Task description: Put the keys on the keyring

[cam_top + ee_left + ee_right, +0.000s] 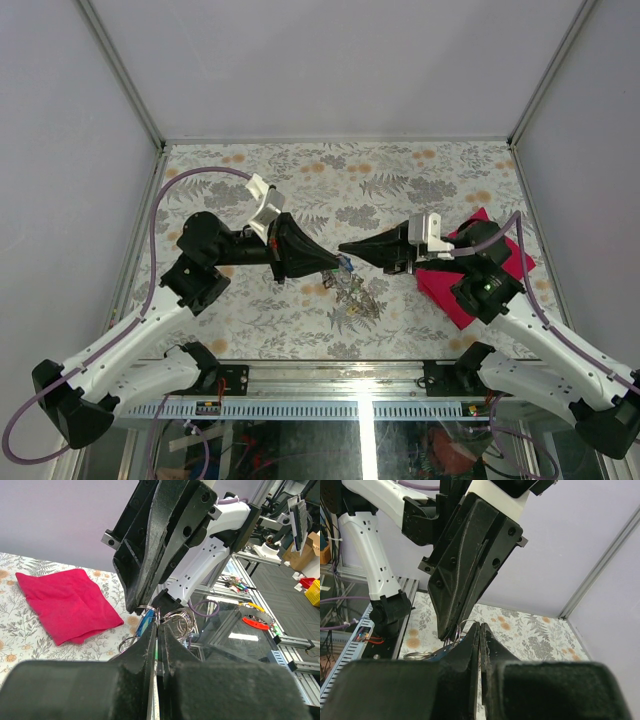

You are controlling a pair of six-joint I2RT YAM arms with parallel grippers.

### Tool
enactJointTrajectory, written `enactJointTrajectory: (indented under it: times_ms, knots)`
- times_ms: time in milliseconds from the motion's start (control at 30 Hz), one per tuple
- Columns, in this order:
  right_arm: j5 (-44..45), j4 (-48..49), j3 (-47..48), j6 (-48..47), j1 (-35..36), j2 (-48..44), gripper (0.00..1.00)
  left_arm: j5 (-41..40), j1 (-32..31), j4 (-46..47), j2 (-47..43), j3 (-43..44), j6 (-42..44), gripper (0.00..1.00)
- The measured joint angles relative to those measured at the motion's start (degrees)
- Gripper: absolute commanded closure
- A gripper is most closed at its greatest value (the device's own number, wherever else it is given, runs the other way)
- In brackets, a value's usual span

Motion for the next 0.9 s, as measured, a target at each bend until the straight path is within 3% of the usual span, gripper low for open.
enactJointTrajectory:
  times_ms: [333, 667, 900]
  knots:
    - [0.09, -7.85, 3.58, -3.19, 0.81, 1.25, 1.0, -0.09, -0.28, -0.87, 0.15, 0.02, 0.68, 1.0]
    - [0.79, -11.72, 4.96, -5.22, 1.01, 0.94, 0.74, -1.6, -0.59, -0.55, -0.42, -0.52, 0.57, 1.0]
    - [2.62, -11.98, 5.9, -5.84, 1.11, -0.42, 0.68, -2.34, -0.59, 1.75, -2.08, -4.07, -1.09, 1.0]
